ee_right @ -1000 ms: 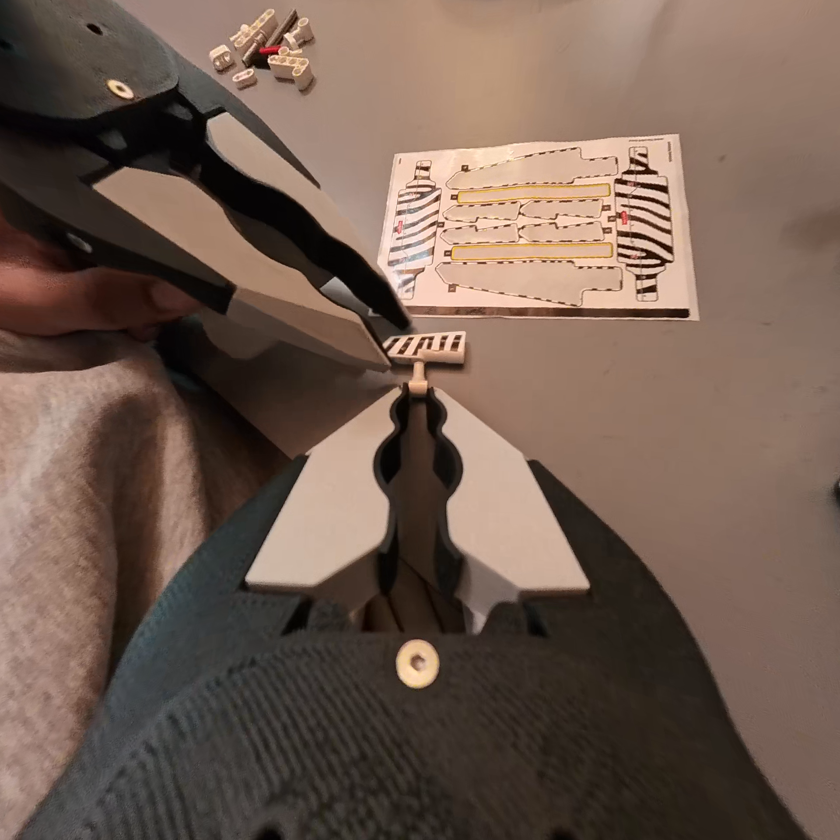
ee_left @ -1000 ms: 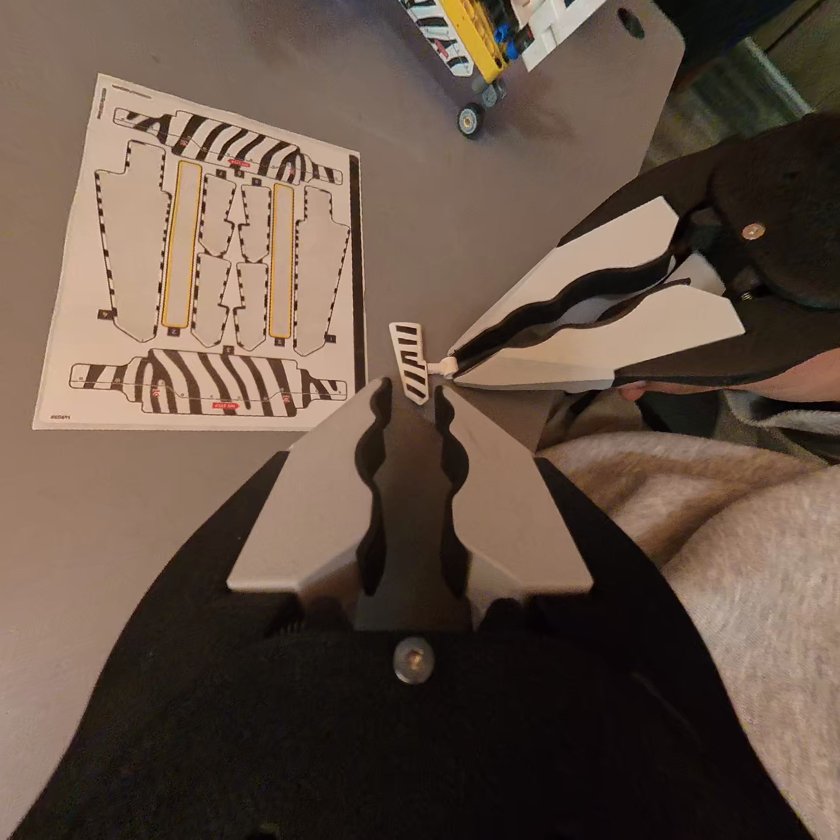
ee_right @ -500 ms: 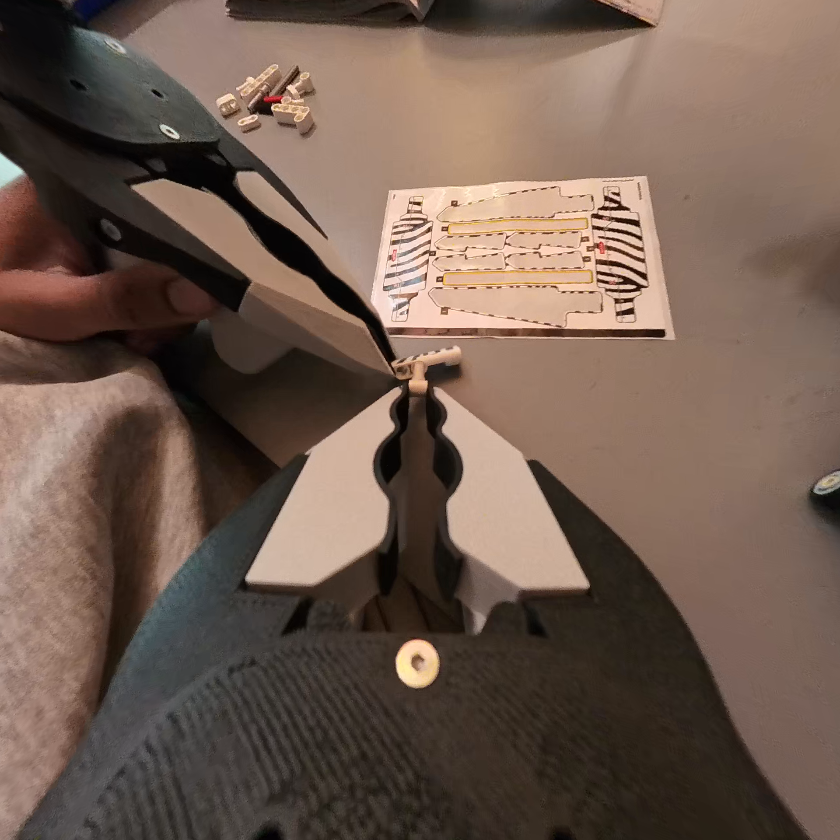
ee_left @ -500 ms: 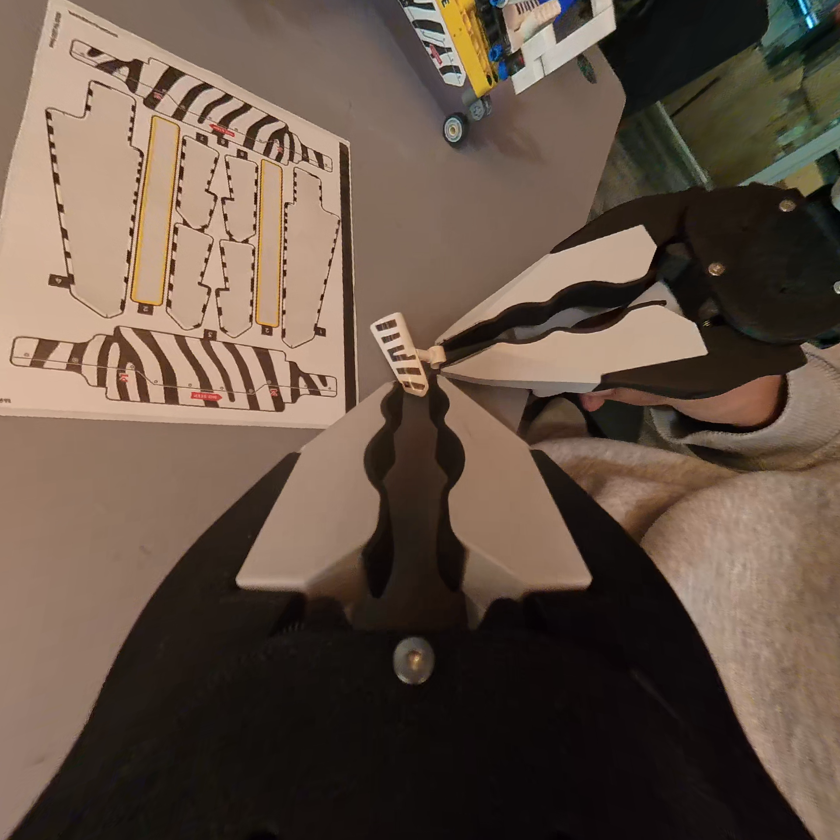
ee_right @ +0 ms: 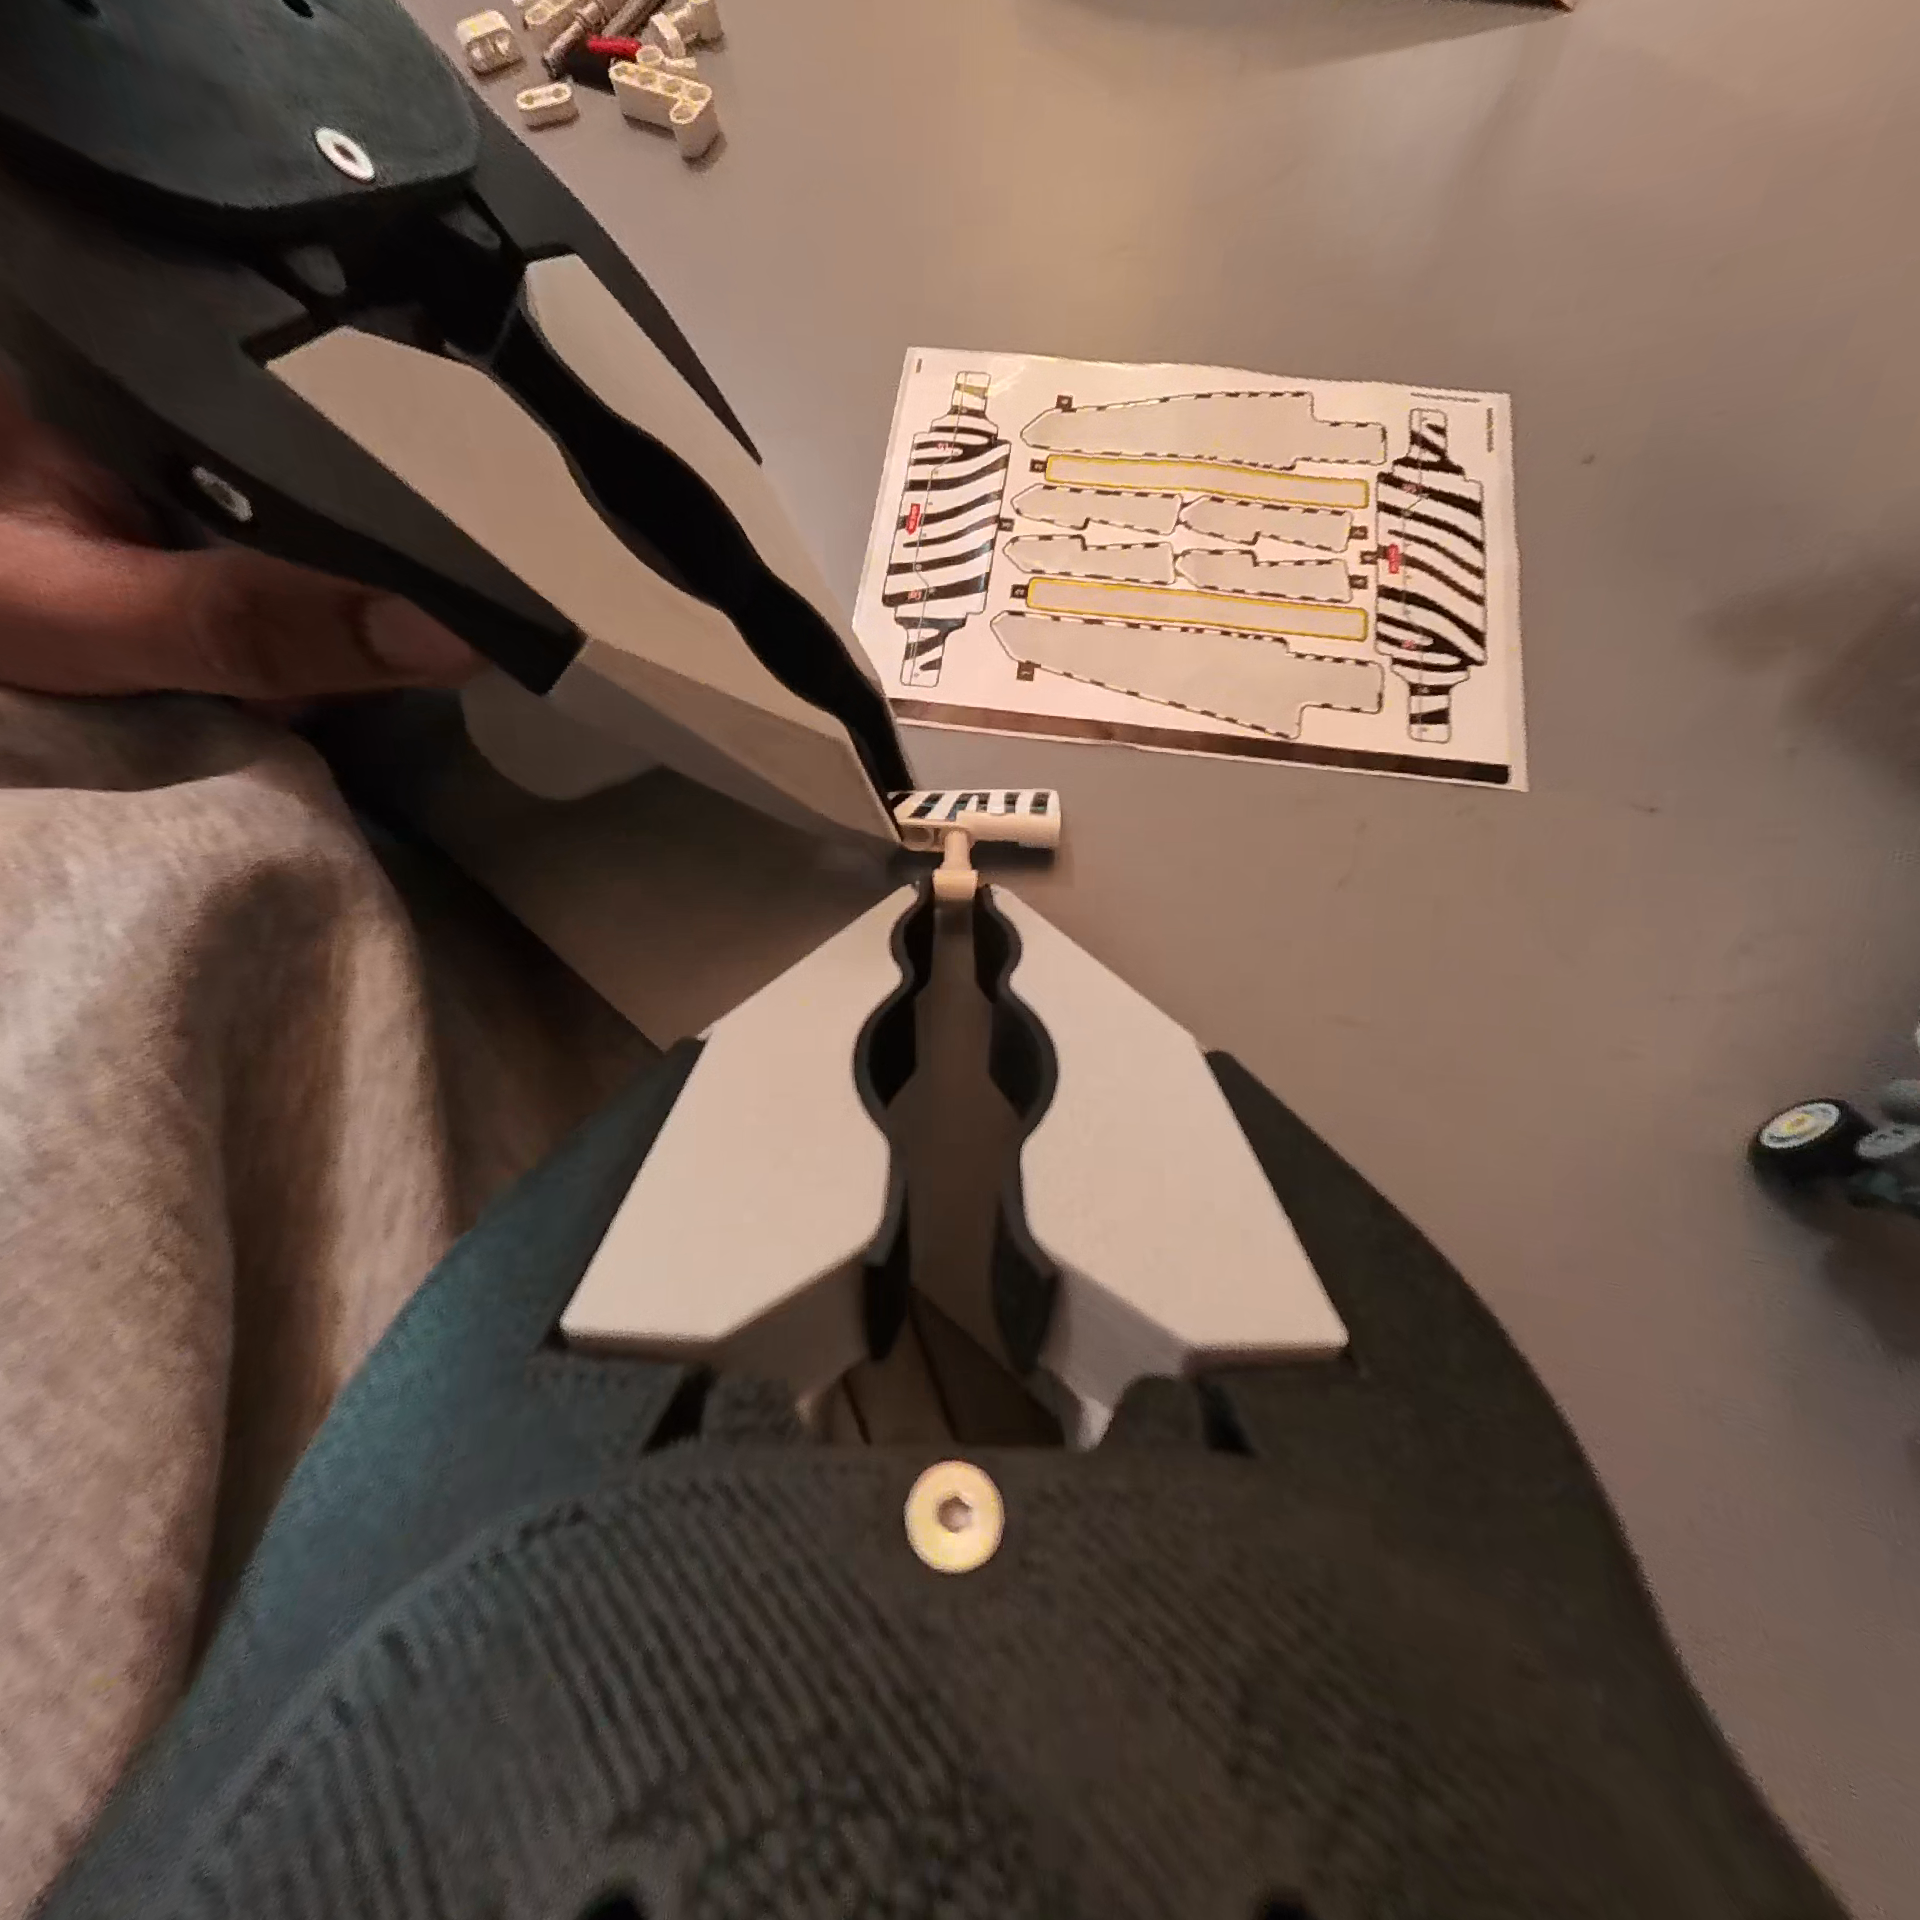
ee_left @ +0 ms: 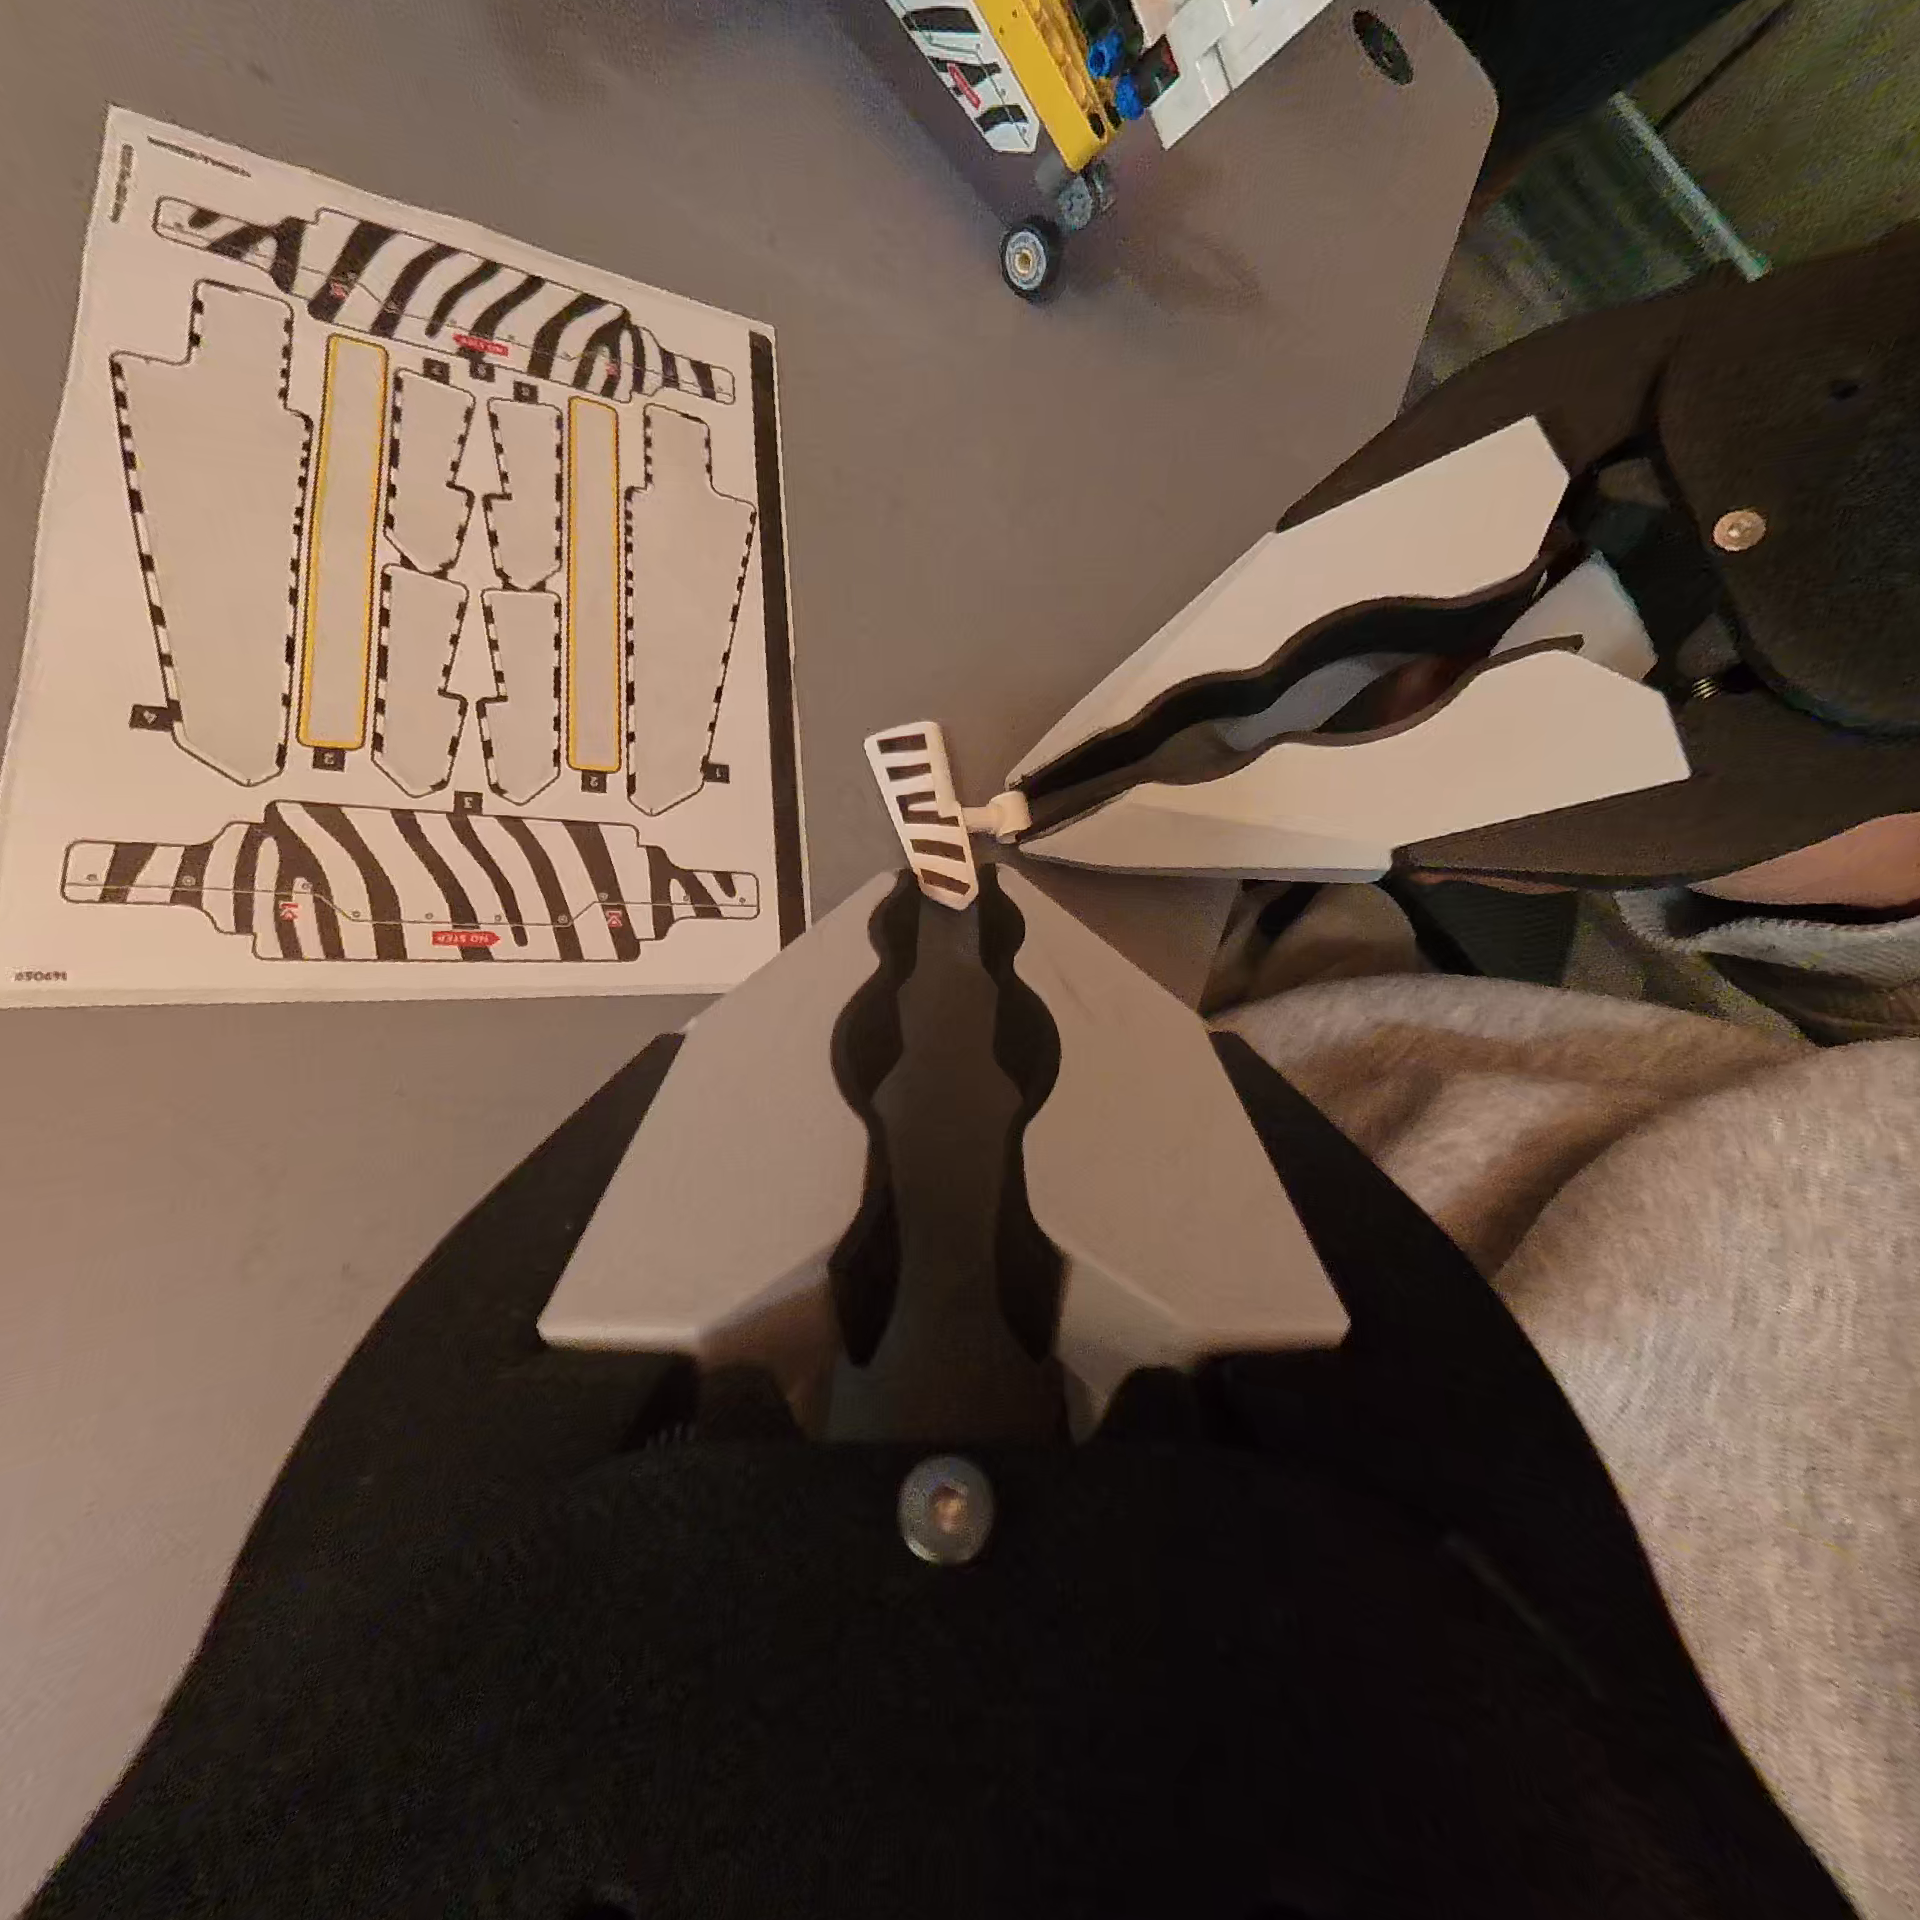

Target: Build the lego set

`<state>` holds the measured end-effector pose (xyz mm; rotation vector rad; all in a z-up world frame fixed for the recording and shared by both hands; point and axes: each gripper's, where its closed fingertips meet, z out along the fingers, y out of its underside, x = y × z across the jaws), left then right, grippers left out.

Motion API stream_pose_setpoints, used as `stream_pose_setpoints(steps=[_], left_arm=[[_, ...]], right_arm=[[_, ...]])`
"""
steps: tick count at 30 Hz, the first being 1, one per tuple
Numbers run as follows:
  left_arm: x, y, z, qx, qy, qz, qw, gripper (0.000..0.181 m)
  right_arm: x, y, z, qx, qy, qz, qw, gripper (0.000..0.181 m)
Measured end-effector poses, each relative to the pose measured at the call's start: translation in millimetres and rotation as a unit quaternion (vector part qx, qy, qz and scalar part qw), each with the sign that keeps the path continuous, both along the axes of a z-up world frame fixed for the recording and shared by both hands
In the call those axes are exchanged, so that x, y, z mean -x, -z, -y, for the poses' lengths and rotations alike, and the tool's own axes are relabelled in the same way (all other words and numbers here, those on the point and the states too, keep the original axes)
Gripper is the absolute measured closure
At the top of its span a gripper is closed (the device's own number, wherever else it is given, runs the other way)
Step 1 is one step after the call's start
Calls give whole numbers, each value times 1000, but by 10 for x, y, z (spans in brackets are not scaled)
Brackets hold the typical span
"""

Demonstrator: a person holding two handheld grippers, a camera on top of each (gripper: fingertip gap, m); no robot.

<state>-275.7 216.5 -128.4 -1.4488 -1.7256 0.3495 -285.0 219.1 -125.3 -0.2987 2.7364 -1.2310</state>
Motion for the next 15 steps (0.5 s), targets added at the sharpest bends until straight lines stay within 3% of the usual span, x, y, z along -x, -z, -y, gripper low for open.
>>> stream_pose_setpoints(steps=[8, 15], left_arm=[[8, 28, -9, 76, 18, 8, 997, 170], [11, 27, -7, 76, 21, 8, 997, 170]], right_arm=[[-6, 40, -48, -30, -9, 0, 1000, 175], [6, 37, -43, -22, 0, 19, 1000, 175]])
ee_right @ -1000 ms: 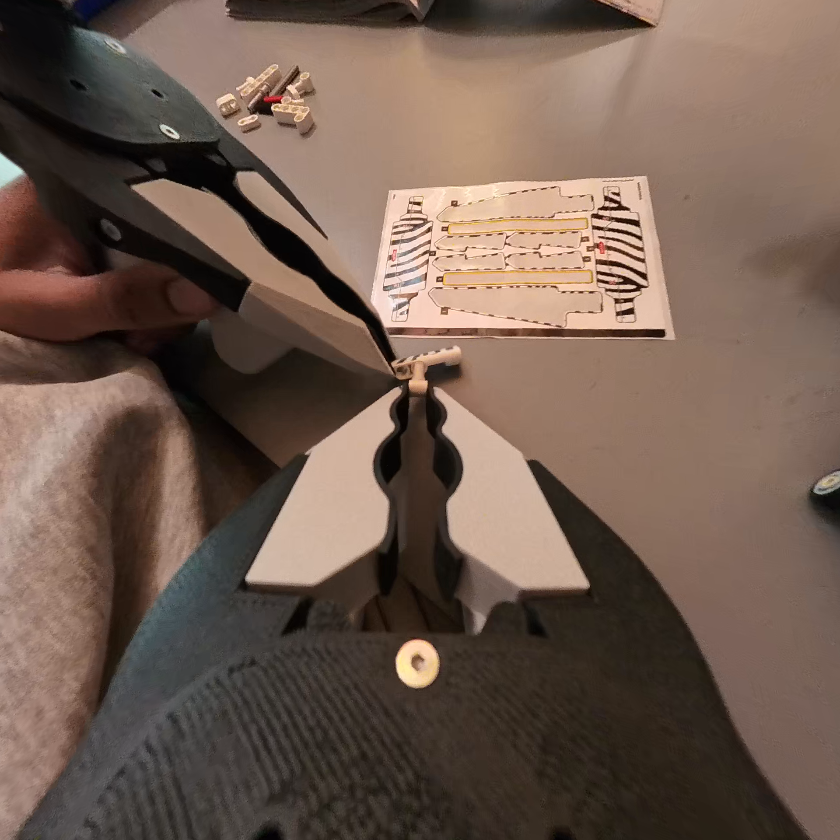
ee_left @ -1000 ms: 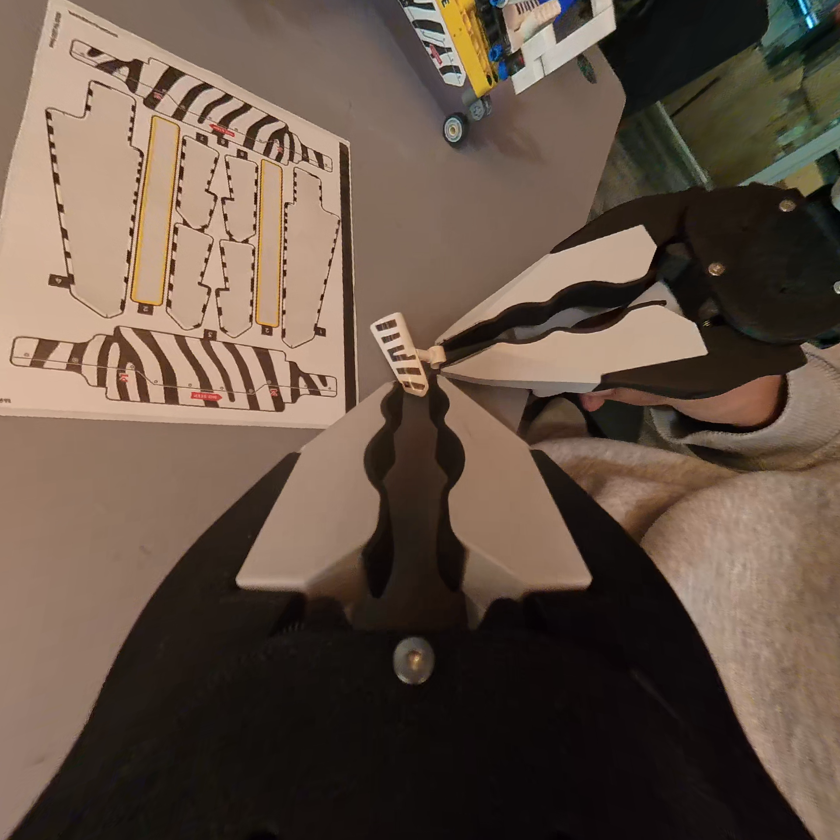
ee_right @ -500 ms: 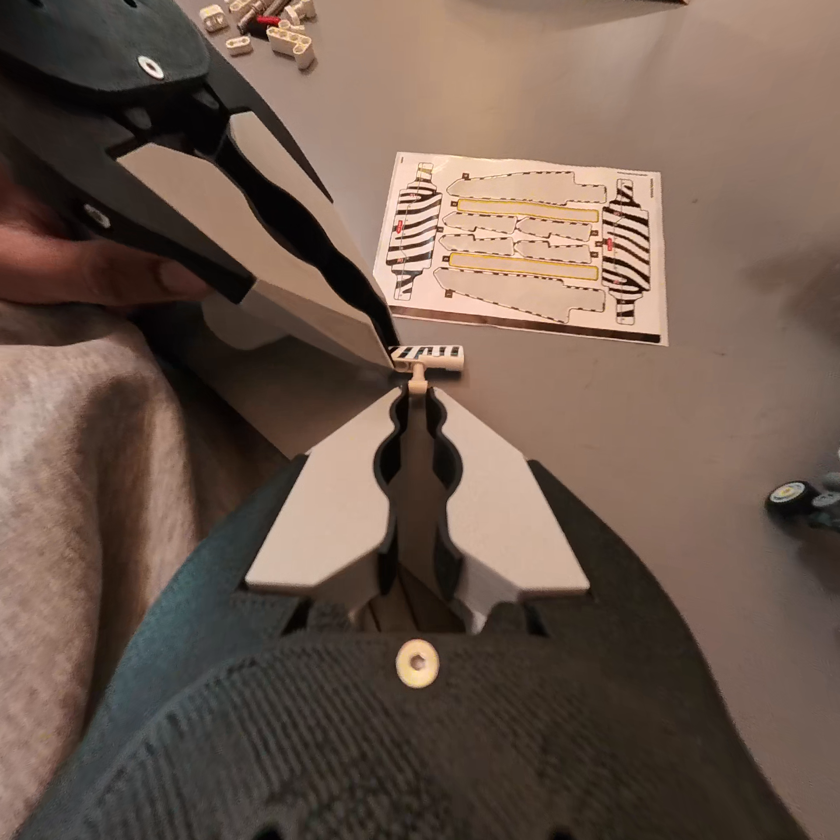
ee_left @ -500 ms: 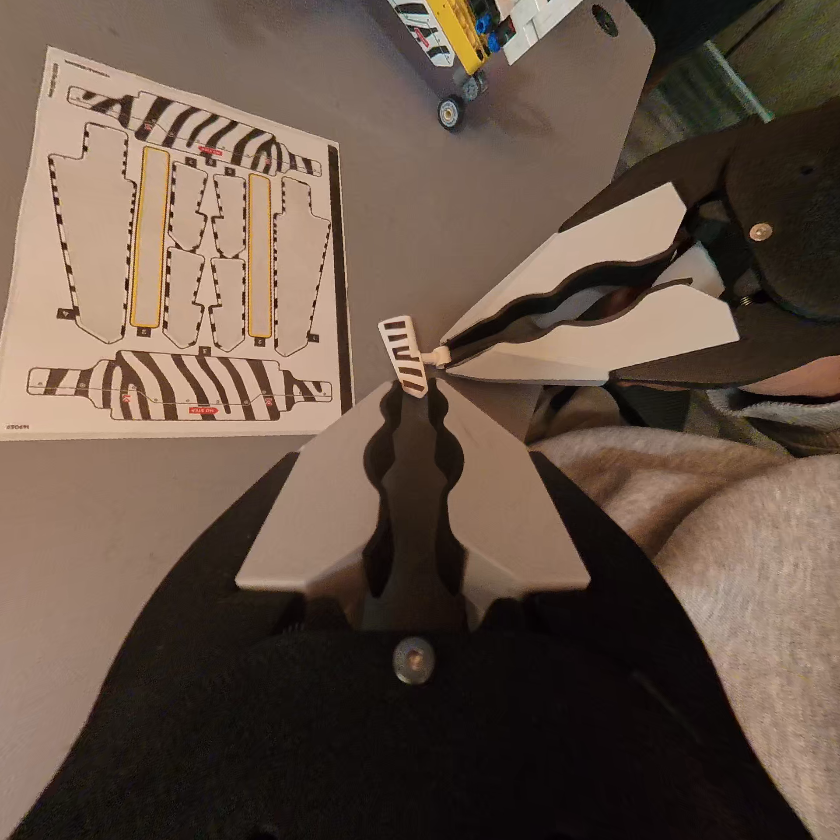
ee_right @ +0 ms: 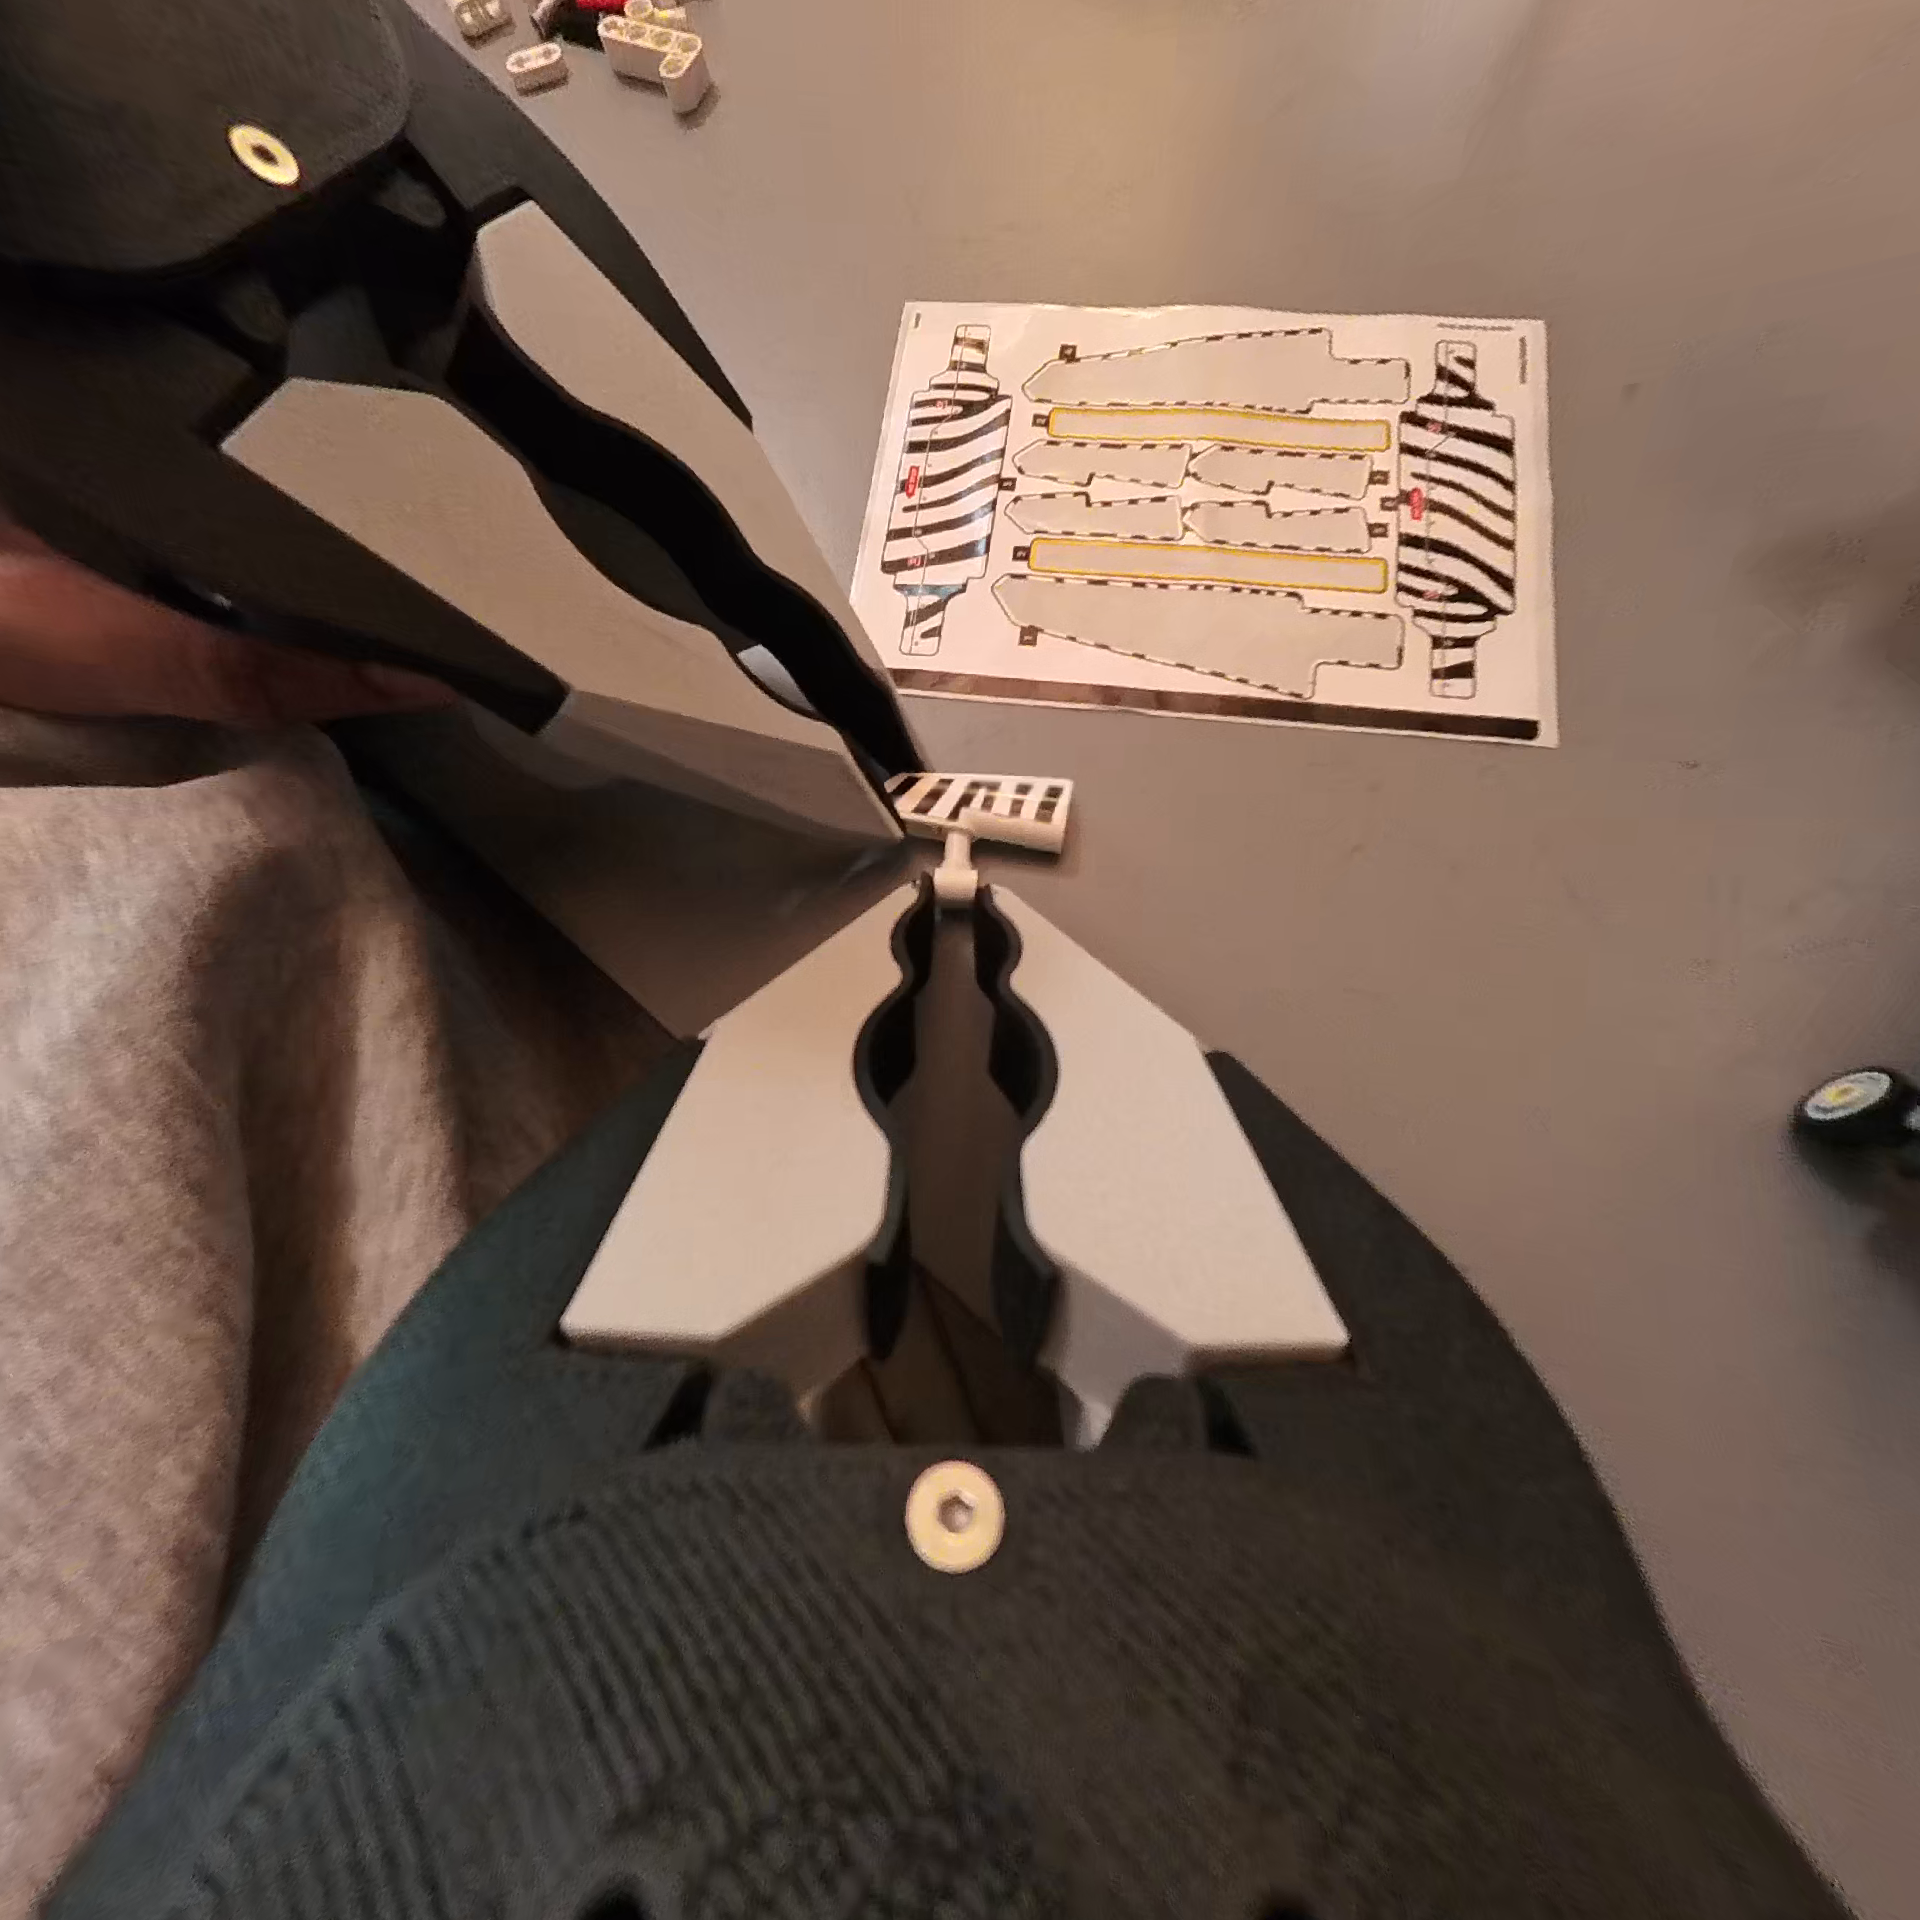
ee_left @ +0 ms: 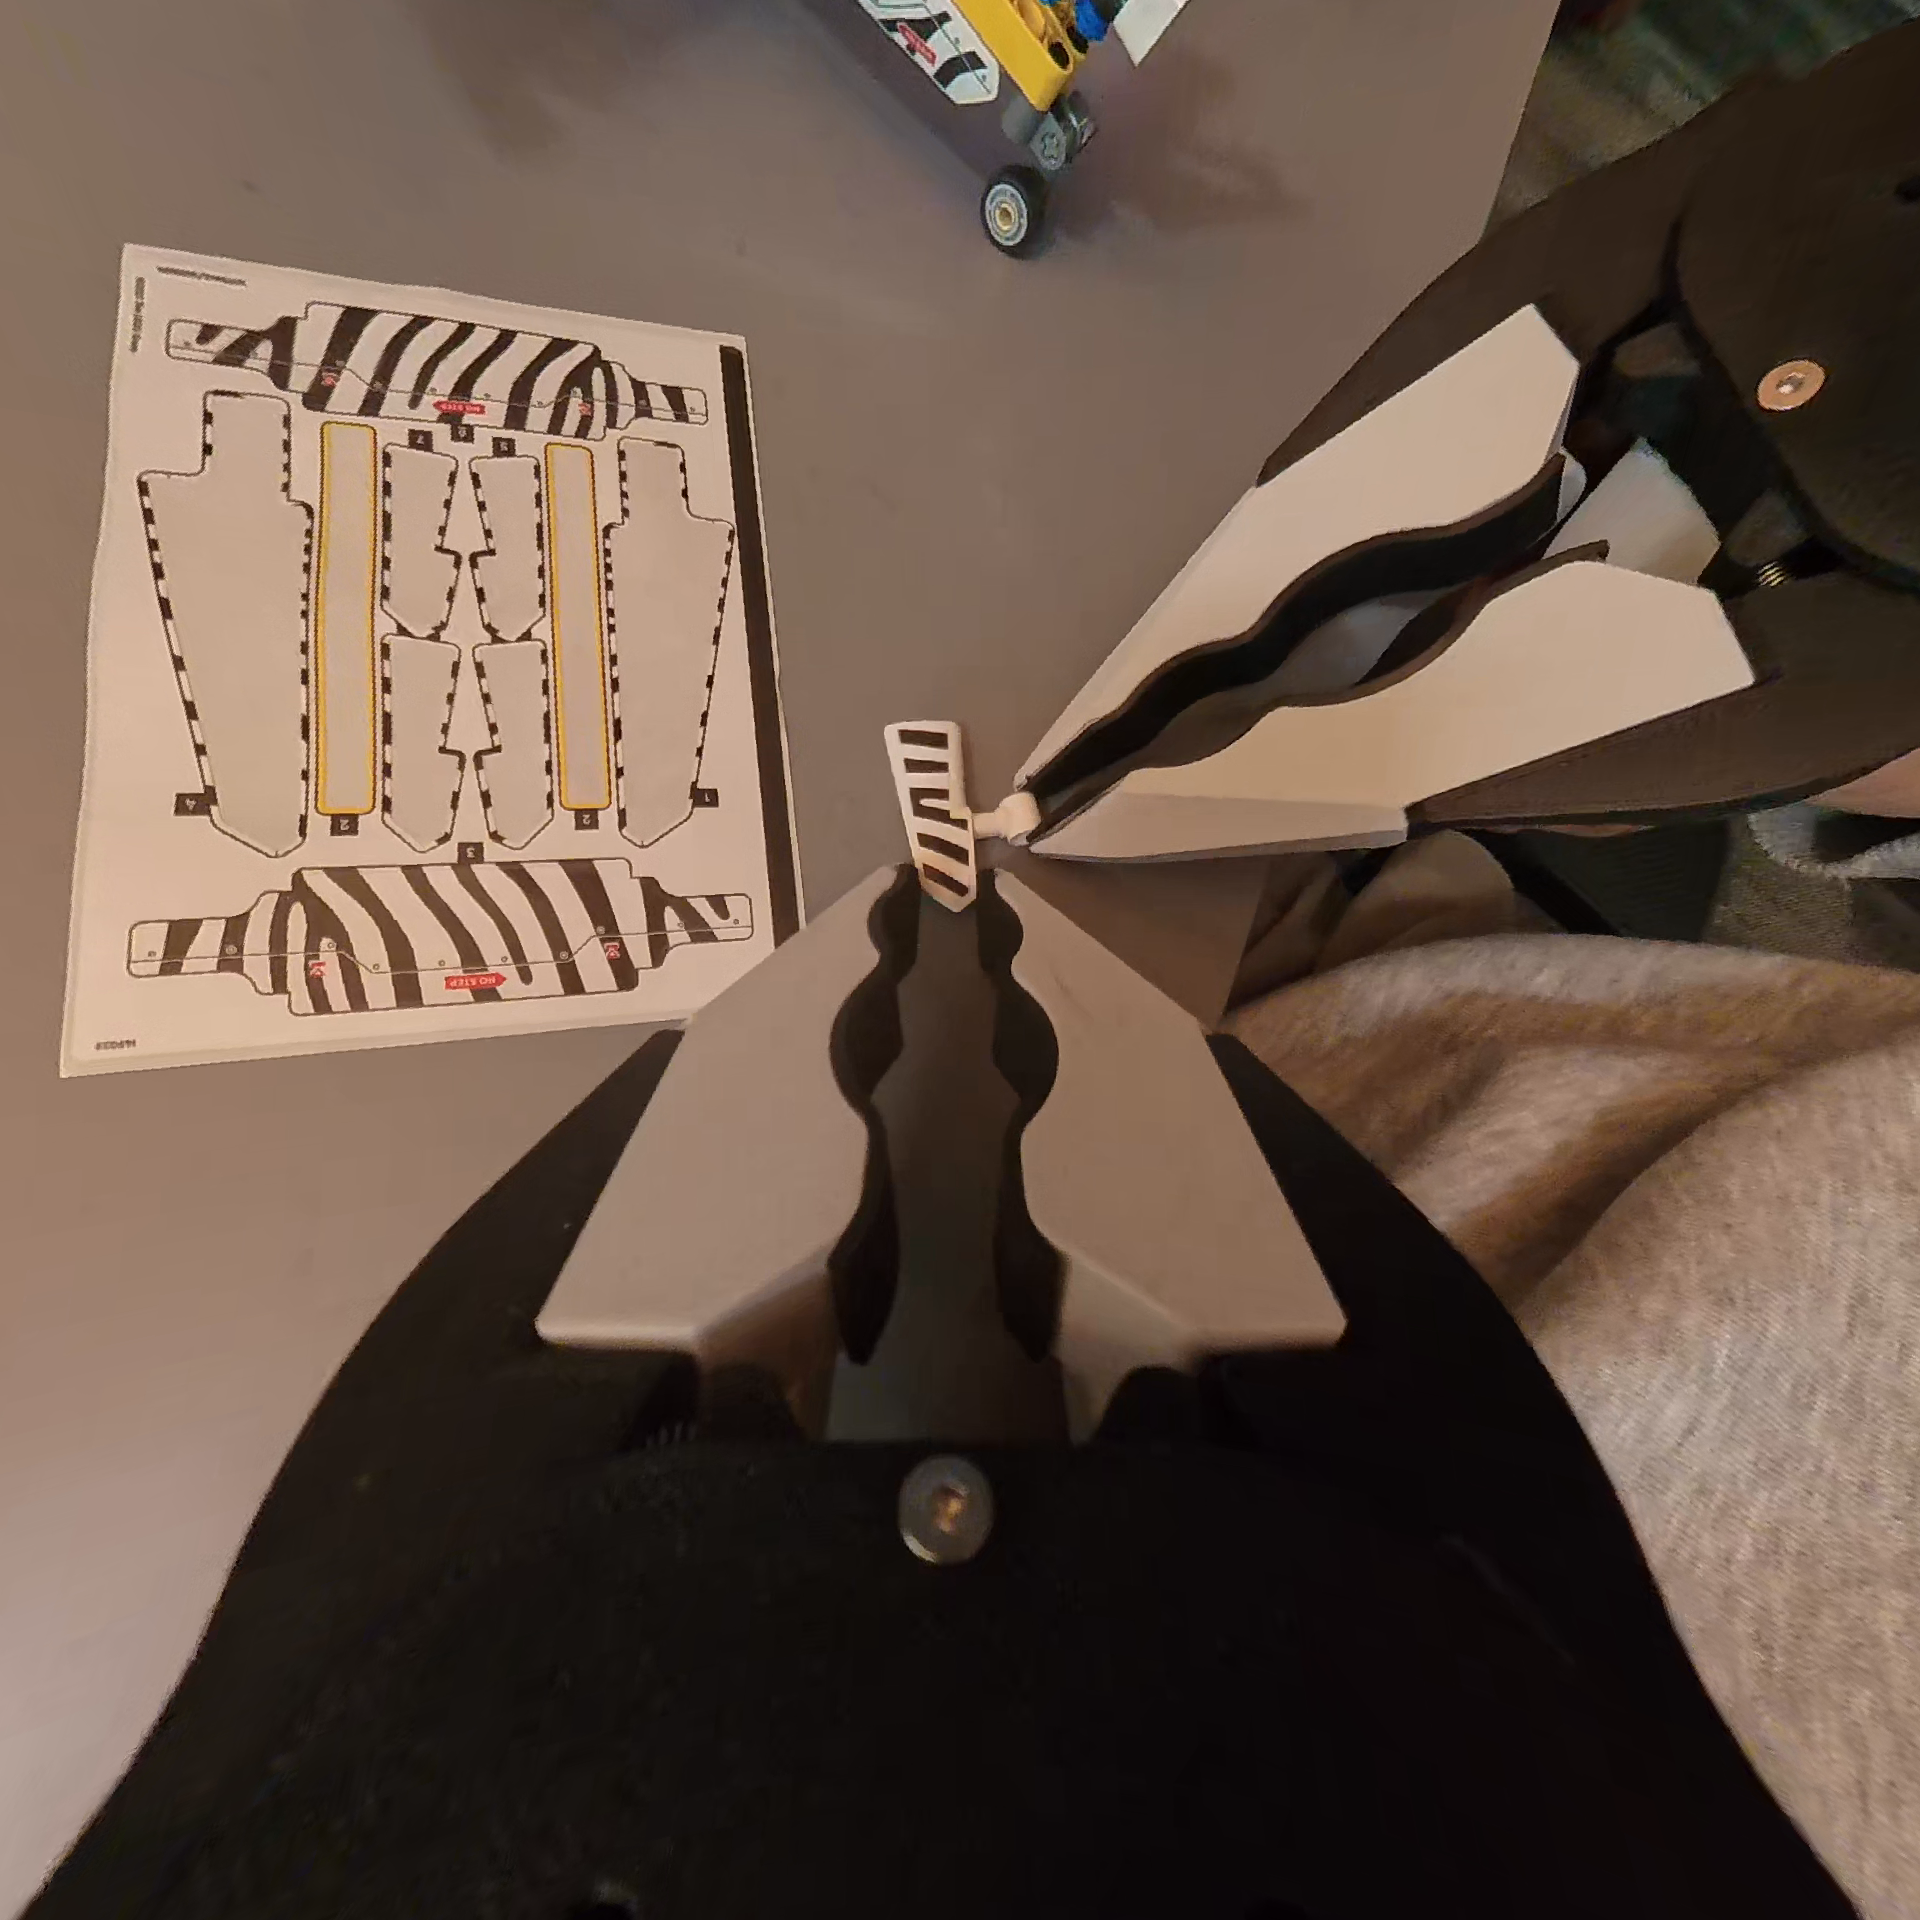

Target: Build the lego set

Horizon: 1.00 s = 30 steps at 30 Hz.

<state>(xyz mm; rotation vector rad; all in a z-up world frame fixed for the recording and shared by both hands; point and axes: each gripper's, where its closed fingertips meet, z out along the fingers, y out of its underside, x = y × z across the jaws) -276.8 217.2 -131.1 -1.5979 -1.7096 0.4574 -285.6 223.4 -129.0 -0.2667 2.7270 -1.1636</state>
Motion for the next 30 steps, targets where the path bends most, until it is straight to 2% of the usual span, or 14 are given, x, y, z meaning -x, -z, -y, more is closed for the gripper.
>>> stream_pose_setpoints(steps=[3, 9, 16, 19, 22, 30], left_arm=[[2, 3, -3, 16, 4, 1, 1000, 169], [-24, -15, -39, -1, 10, 0, 1000, 168], [12, -110, 8, -9, 4, -19, 1000, 156], [31, -25, -2, -9, 5, -1, 1000, 157], [43, -8, -9, -12, 4, 2, 1000, 168], [44, -5, -7, -45, -16, 2, 999, 169]], right_arm=[[2, -2, -2, -3, -3, -8, 1000, 175], [5, 10, -14, -3, 1, 4, 1000, 175], [-2, 10, -16, -3, -2, 4, 1000, 175], [-3, 9, -11, -1, -2, 4, 1000, 175], [-4, 10, -12, -1, -2, 5, 1000, 175], [-5, 6, 0, 13, 5, 15, 1000, 175]])
